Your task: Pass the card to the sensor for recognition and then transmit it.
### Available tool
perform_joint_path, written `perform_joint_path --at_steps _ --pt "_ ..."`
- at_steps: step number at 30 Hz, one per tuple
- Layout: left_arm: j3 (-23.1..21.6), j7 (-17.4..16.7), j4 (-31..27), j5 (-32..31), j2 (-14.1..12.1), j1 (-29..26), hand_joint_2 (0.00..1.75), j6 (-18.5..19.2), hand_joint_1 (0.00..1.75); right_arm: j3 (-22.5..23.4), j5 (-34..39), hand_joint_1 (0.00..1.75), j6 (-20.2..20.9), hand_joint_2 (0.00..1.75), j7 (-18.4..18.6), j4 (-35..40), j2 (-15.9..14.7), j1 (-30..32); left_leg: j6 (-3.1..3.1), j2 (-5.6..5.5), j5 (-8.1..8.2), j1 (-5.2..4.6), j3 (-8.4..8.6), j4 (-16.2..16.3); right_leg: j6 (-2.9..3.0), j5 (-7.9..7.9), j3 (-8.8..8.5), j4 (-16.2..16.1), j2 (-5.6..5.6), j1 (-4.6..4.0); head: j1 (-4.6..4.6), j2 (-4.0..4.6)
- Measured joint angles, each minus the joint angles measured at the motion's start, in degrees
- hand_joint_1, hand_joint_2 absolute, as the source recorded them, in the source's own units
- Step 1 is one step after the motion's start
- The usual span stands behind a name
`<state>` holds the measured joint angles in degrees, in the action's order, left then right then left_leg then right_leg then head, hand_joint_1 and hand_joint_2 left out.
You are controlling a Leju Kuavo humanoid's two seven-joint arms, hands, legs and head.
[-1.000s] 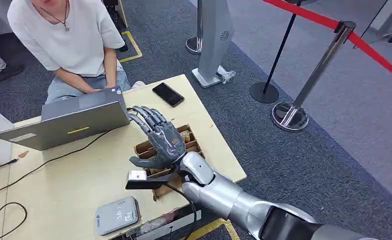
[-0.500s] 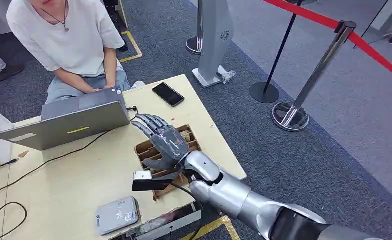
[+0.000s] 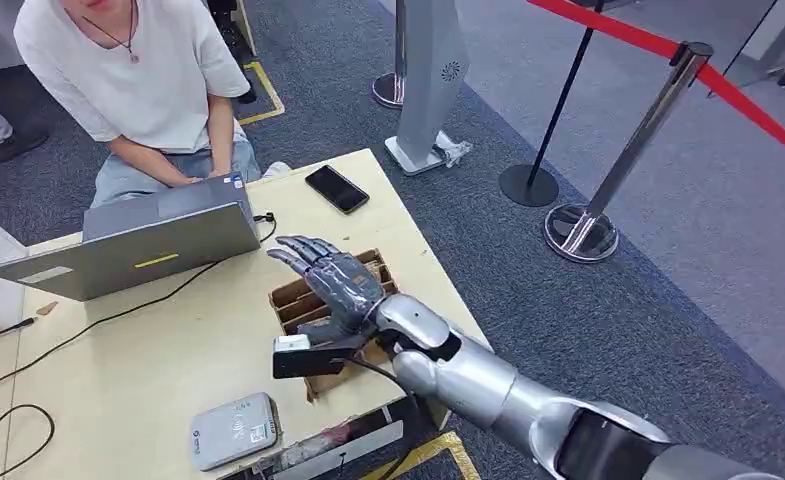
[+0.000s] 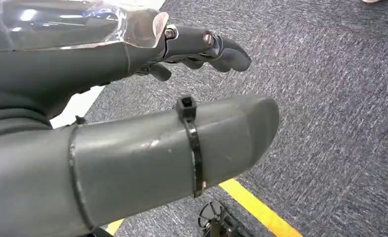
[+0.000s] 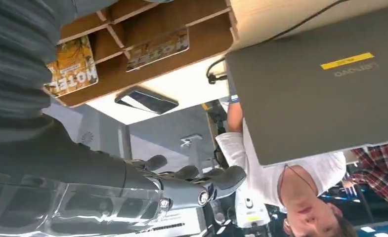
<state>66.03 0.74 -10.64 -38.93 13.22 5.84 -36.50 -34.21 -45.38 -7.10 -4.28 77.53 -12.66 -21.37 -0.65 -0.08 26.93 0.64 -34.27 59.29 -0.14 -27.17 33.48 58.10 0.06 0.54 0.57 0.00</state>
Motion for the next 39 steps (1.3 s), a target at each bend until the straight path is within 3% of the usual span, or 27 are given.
perform_joint_path --at_steps 14,28,30,39 --pt "-0.02 0.04 0.00 -1.75 -0.55 -0.27 0.00 1.14 0.00 0.07 -6.86 0.00 -0.57 1.75 5.38 3.17 -3.74 1.42 0.00 0.00 0.01 0.00 0.00 0.00 0.00 0.00 0.00 0.00 0.00 0.00 0.00 0.00" --pt "-0.15 0.11 0.00 -2.08 -0.55 -0.32 0.00 1.35 0.00 0.07 -8.15 0.03 1.35 1.75 6.36 4.57 -5.64 2.18 0.00 0.00 0.01 0.00 0.00 0.00 0.00 0.00 0.00 0.00 0.00 0.00 0.00 0.00" --pt "-0.20 0.19 0.00 -2.10 -0.55 -0.31 0.00 1.35 0.00 0.02 -8.15 0.14 1.75 1.75 6.36 4.61 -5.83 2.18 0.00 0.00 0.01 0.00 0.00 0.00 0.00 0.00 0.00 0.00 0.00 0.00 0.00 0.00" --pt "-0.26 0.41 0.00 -2.14 -0.55 -0.31 0.00 1.35 0.00 -0.17 -7.89 0.16 2.69 1.75 6.01 4.54 -6.45 2.09 0.03 0.00 0.02 0.00 -0.01 0.00 0.00 0.00 0.00 0.00 0.00 0.00 0.00 0.00"
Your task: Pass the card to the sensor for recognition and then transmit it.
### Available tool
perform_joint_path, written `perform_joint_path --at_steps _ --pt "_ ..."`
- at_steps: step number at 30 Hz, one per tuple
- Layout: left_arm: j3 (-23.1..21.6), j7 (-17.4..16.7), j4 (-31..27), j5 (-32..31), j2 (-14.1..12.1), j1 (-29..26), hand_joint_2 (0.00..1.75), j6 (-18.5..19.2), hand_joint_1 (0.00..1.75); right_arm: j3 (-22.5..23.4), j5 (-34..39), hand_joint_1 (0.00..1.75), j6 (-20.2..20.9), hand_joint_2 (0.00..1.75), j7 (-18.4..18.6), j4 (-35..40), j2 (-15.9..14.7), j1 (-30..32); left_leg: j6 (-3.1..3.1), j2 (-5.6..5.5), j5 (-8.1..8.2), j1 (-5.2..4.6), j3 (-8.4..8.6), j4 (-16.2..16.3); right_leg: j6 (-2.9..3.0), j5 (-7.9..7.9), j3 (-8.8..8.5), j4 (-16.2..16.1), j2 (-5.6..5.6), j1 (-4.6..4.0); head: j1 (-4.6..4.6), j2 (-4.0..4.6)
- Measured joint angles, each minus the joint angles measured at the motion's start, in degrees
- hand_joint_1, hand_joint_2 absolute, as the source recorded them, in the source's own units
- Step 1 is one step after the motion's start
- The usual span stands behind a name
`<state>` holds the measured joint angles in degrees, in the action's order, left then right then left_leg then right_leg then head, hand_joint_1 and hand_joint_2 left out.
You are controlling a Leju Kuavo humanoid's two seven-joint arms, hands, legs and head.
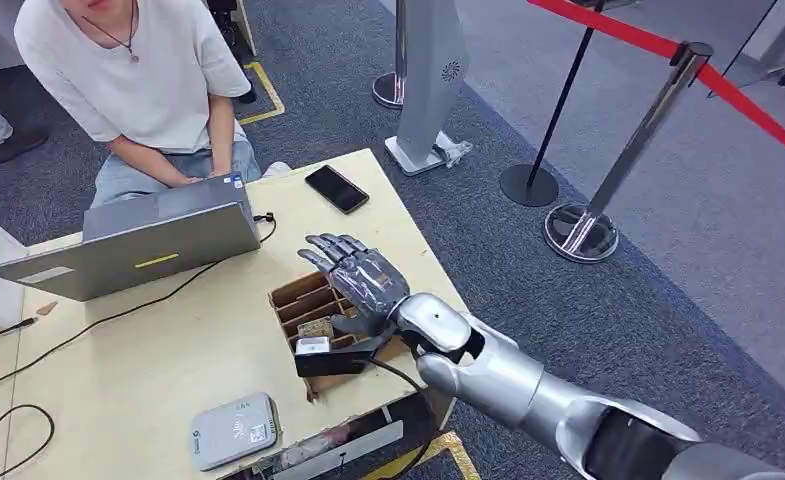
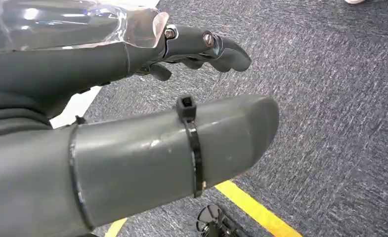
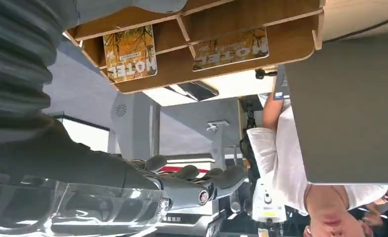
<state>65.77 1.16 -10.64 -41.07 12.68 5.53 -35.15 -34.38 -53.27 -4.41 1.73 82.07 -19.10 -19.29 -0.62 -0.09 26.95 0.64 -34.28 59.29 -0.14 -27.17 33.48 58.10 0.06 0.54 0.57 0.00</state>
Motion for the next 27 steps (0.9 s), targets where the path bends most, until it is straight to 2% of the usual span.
perform_joint_path --at_steps 6,10,11,12,13,17,18,19,20,23,27 --pt "0.00 0.00 0.00 0.00 0.00 0.01 0.00 0.00 0.00 0.00 0.00 0.23 0.00 1.75 0.00 -0.02 -0.09 -0.02 0.00 0.00 0.00 0.00 -0.01 0.00 0.00 0.00 0.00 0.00 0.00 0.00 0.00 0.00" --pt "-0.04 0.00 0.00 -0.02 0.00 0.01 0.00 0.02 0.00 -0.11 0.00 0.42 0.15 1.75 -0.02 -0.35 -0.09 -0.35 0.00 0.00 0.00 0.00 -0.01 0.00 0.00 0.00 0.00 0.00 0.00 0.00 0.00 0.00" --pt "-0.07 0.00 0.00 -0.02 0.00 0.01 0.00 0.07 0.00 -0.22 0.00 0.68 0.17 1.75 -0.02 -0.50 -0.09 -0.52 0.00 0.00 0.00 0.00 -0.01 0.00 0.00 0.00 0.00 0.00 0.00 0.00 0.00 0.00" --pt "-0.07 0.09 0.00 -0.02 0.00 0.00 0.00 0.18 0.00 -0.37 0.00 0.84 0.20 1.75 -0.02 -0.68 -0.09 -0.70 0.00 0.00 0.00 0.00 -0.01 0.00 0.00 0.00 0.00 0.00 0.00 0.00 0.00 0.00" --pt "-0.07 0.13 0.00 -0.02 0.00 0.01 0.00 0.20 0.00 -0.53 0.00 0.89 0.20 1.75 -0.02 -0.83 -0.09 -0.87 0.00 0.00 0.00 0.00 -0.01 0.00 0.00 0.00 0.00 0.00 0.00 0.00 0.00 0.00" --pt "-0.09 0.17 0.00 -0.02 0.00 0.01 0.00 0.20 0.00 -1.01 0.00 0.89 0.26 1.75 -0.02 -1.38 -0.09 -1.48 0.00 0.00 0.00 0.00 0.00 0.00 0.00 0.00 0.00 0.00 0.00 0.00 0.00 0.00" --pt "-0.09 0.18 0.00 -0.02 0.00 0.01 0.00 0.20 0.00 -1.12 0.00 0.94 0.26 1.75 -0.02 -1.53 -0.09 -1.61 0.00 0.00 0.00 0.00 0.00 0.00 0.00 0.00 0.00 0.00 0.00 0.00 0.02 0.00" --pt "-0.09 0.20 0.00 -0.02 0.00 0.01 0.00 0.20 0.00 -1.24 0.00 1.01 0.26 1.75 -0.02 -1.73 -0.09 -1.77 0.00 0.00 0.00 0.00 -0.01 0.00 0.00 0.00 0.00 0.00 0.00 0.00 0.00 0.00" --pt "-0.11 0.20 0.00 -0.02 0.00 0.01 0.00 0.20 0.00 -1.38 0.00 1.31 0.26 1.75 -0.02 -1.88 -0.09 -1.87 0.00 0.00 0.00 0.00 0.00 0.00 0.00 0.00 0.00 0.00 0.00 0.00 0.00 0.00" --pt "-0.09 0.22 0.00 0.00 0.00 0.01 0.00 0.20 0.00 -1.62 -0.02 1.33 0.39 1.75 0.00 -2.01 -0.09 -2.05 0.00 0.00 0.00 0.00 -0.01 0.00 0.00 0.00 0.00 0.00 0.00 0.00 0.00 0.00" --pt "-0.11 0.20 0.00 0.09 0.00 0.01 0.00 0.20 0.00 -2.10 -0.04 1.15 0.76 1.75 0.09 -2.47 -0.09 -2.54 0.00 0.00 0.00 0.00 -0.01 0.00 0.00 0.00 0.00 0.00 0.00 0.00 0.02 0.00"
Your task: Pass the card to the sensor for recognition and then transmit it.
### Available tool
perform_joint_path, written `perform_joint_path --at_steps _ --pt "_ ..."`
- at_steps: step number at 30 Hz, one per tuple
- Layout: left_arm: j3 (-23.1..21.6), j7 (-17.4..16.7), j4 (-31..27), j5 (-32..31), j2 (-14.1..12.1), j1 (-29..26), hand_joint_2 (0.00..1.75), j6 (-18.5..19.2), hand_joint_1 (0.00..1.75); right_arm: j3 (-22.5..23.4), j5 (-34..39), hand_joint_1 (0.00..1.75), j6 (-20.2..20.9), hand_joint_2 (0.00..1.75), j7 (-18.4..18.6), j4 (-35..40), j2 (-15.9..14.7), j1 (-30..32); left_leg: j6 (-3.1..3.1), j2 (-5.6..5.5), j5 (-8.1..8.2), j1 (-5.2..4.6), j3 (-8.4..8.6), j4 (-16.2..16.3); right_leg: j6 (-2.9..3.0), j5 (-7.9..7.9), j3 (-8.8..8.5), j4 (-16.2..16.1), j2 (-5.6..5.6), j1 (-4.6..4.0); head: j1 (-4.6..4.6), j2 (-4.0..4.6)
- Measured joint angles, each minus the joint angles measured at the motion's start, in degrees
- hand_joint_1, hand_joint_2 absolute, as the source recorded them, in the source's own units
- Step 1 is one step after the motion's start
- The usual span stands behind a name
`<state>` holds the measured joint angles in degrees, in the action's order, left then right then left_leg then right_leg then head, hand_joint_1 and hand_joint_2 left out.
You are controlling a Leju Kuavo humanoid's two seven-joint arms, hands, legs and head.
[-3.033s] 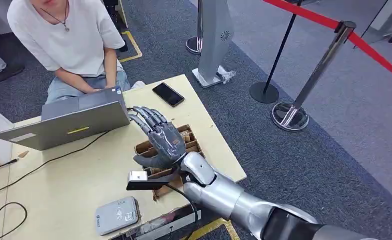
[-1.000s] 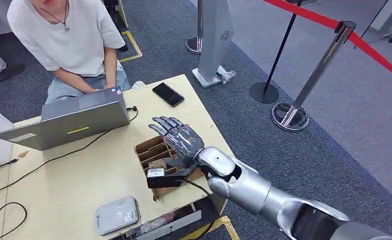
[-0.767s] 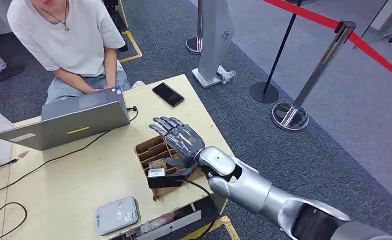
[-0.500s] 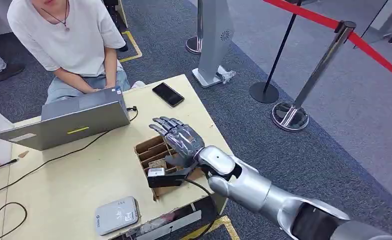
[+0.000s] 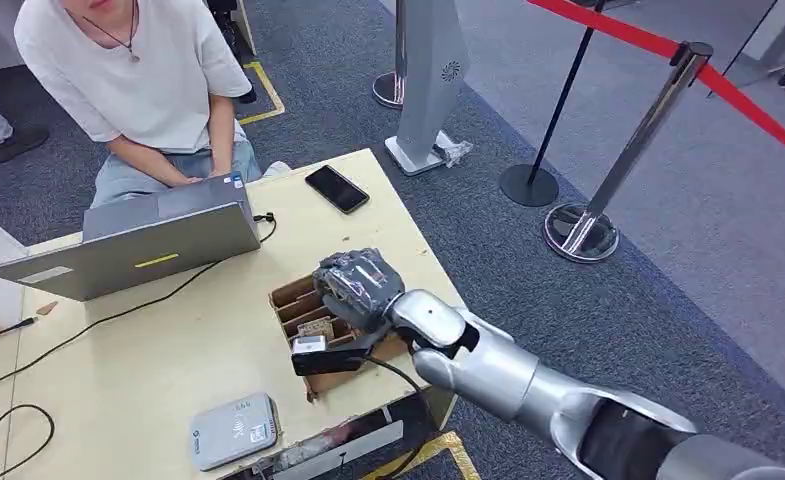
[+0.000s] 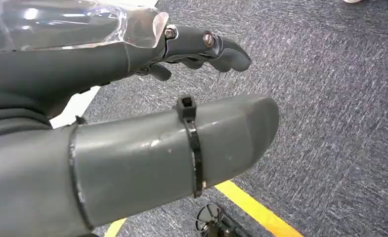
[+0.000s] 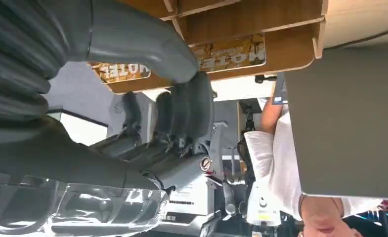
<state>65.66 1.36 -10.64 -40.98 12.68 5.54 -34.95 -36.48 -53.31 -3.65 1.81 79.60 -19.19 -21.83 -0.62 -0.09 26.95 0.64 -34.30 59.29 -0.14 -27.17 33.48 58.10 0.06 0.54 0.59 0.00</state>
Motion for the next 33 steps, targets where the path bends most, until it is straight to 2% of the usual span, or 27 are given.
perform_joint_path --at_steps 6,8,9,10,12,15,23,24,25,33 --pt "0.02 -0.07 0.00 0.18 0.00 0.00 0.00 0.13 0.00 -0.76 0.00 1.13 0.17 1.75 0.00 -0.87 0.00 -0.90 0.00 0.00 0.00 0.00 0.00 0.00 0.00 0.00 0.00 0.00 0.00 0.00 -0.02 0.00" --pt "0.02 -0.09 0.00 0.17 0.00 0.00 0.00 0.13 0.00 -0.98 0.00 0.93 0.24 1.75 0.00 -1.25 0.00 -1.29 0.00 -0.01 0.00 0.00 0.00 0.00 0.00 0.00 0.00 0.00 0.00 0.00 -0.02 0.00" --pt "0.02 -0.09 0.00 0.20 0.00 0.00 0.00 0.13 0.00 -1.16 0.04 0.93 0.31 1.75 0.00 -1.53 0.00 -1.54 0.00 0.00 0.00 0.00 0.00 0.00 0.00 0.00 0.00 0.00 0.00 0.00 0.00 0.00" --pt "0.02 -0.11 0.00 0.20 0.00 0.00 0.00 0.13 0.00 -1.33 0.07 0.80 0.48 1.75 -0.07 -1.79 0.00 -1.86 0.00 0.00 0.00 0.00 0.00 0.00 0.00 0.00 0.00 0.00 0.00 0.00 -0.02 0.00" --pt "0.02 -0.18 0.00 0.24 0.00 0.01 0.00 0.13 0.00 -1.75 0.41 0.68 0.61 1.75 -0.22 -2.47 0.00 -2.57 0.00 0.00 0.00 0.00 0.00 0.00 0.00 0.00 0.00 0.00 0.00 0.00 0.00 0.00" --pt "0.02 -0.39 0.00 0.33 0.00 0.01 0.00 0.13 0.00 -2.21 1.16 0.77 0.59 1.75 -0.52 -3.39 0.04 -3.59 0.00 0.00 0.00 0.00 0.00 0.00 0.00 0.00 0.00 0.00 0.01 0.00 -0.02 0.00" --pt "0.02 -0.57 0.00 0.37 0.00 0.02 0.00 0.13 0.00 -3.52 1.77 0.77 0.52 1.75 -0.77 -4.94 0.07 -5.24 0.00 0.00 0.00 0.00 0.00 0.00 0.00 0.00 0.00 0.00 0.01 0.00 -0.02 0.00" --pt "0.02 -0.57 0.00 0.37 0.00 0.02 0.00 0.11 0.00 -3.61 1.77 0.70 0.50 1.75 -0.77 -5.05 0.07 -5.30 0.00 0.00 0.00 0.00 -0.01 0.00 0.00 0.00 0.00 0.00 0.01 0.00 -0.02 0.00" --pt "0.02 -0.57 0.00 0.39 0.00 0.02 0.00 0.13 0.00 -3.69 1.77 0.52 0.52 1.75 -0.77 -5.20 0.09 -5.36 0.00 0.00 0.00 0.00 -0.01 0.00 0.00 0.00 0.00 0.00 0.01 0.00 -0.02 0.00" --pt "0.02 -0.57 0.00 0.44 0.00 0.02 0.00 0.11 0.00 -4.17 1.92 0.59 0.50 1.75 -0.79 -5.84 0.13 -5.84 0.00 0.00 0.00 0.00 0.00 0.00 0.00 0.00 0.00 0.00 0.01 0.00 -0.02 0.00"
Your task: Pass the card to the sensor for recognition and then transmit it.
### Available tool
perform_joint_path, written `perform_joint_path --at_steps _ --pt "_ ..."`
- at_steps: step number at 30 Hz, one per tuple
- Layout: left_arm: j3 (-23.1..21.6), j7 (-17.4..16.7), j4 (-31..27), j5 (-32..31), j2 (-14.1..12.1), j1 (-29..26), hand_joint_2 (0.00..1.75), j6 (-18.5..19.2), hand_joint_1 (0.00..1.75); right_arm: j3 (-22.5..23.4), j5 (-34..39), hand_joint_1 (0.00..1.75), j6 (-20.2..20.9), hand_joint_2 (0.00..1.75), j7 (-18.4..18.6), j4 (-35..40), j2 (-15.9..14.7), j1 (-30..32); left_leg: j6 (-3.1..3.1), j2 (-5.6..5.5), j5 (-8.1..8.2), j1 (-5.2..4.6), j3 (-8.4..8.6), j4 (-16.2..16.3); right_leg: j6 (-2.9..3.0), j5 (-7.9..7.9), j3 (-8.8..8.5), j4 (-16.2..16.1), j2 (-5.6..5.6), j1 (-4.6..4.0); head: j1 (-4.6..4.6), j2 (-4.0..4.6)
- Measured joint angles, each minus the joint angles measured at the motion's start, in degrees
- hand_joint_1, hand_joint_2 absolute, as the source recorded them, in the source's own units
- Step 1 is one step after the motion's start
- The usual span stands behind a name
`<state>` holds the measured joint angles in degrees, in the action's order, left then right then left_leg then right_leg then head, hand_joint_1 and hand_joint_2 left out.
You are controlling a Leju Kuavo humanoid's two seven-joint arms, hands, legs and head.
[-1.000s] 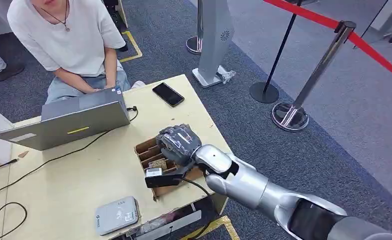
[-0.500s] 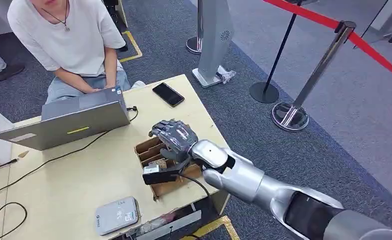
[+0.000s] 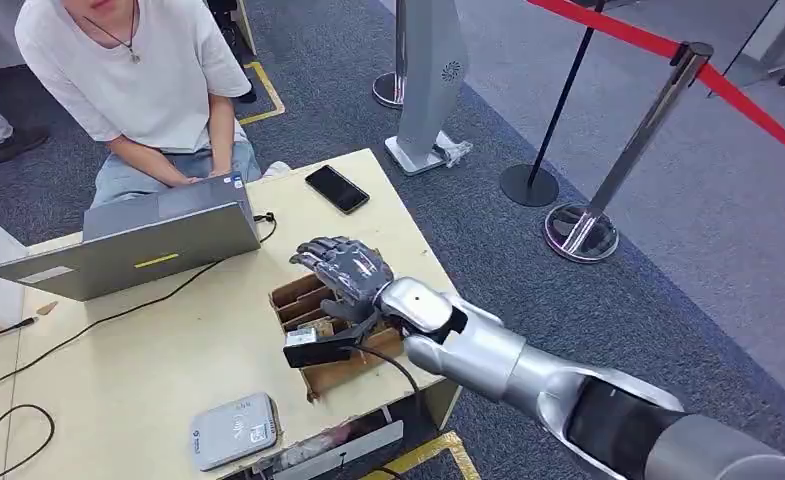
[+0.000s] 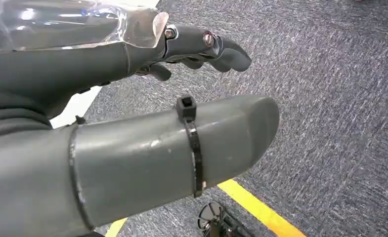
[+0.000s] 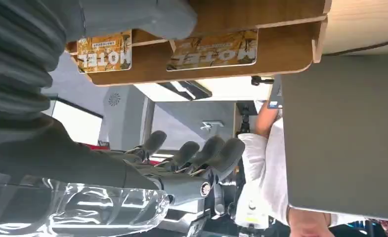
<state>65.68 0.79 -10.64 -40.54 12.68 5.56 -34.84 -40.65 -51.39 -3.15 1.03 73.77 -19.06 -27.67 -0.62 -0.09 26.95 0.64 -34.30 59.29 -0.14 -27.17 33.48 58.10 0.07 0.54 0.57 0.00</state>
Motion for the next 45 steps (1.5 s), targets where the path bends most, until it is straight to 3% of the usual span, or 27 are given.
perform_joint_path --at_steps 25,26,27,30,45 --pt "0.20 -0.66 0.00 1.55 0.26 0.18 0.00 -0.79 0.00 -2.40 1.27 0.77 0.70 1.75 -0.48 -3.04 0.94 -2.08 0.00 0.00 0.00 0.00 0.00 0.00 0.00 0.00 0.00 0.00 0.00 0.00 0.00 0.00" --pt "0.22 -0.66 0.00 1.57 0.35 0.21 0.00 -0.81 0.00 -2.43 1.27 0.91 0.70 1.75 -0.50 -3.10 0.96 -2.13 0.00 0.00 0.00 0.00 0.00 0.00 0.00 0.00 0.00 0.00 0.00 0.00 0.02 0.00" --pt "0.22 -0.66 0.00 1.60 0.37 0.23 0.00 -0.81 0.00 -2.47 1.27 1.26 0.70 1.75 -0.50 -3.17 0.98 -2.20 0.00 0.00 0.00 0.00 0.00 0.00 0.00 0.00 0.00 0.00 0.00 0.00 0.00 0.00" --pt "0.33 -0.63 0.00 1.68 0.52 0.31 0.00 -0.98 0.00 -2.75 1.66 1.66 0.74 1.75 -0.61 -3.52 1.07 -2.59 0.00 0.00 0.00 0.00 0.00 0.00 0.00 0.00 0.00 0.00 0.00 0.00 0.00 0.00" --pt "0.55 -0.44 0.00 1.81 0.59 0.36 0.00 -1.09 0.00 -3.65 2.38 1.75 0.72 1.75 -1.18 -4.83 1.38 -4.32 0.00 0.00 0.00 0.00 -0.01 0.00 0.00 0.00 0.00 0.00 0.00 0.00 0.00 0.00"
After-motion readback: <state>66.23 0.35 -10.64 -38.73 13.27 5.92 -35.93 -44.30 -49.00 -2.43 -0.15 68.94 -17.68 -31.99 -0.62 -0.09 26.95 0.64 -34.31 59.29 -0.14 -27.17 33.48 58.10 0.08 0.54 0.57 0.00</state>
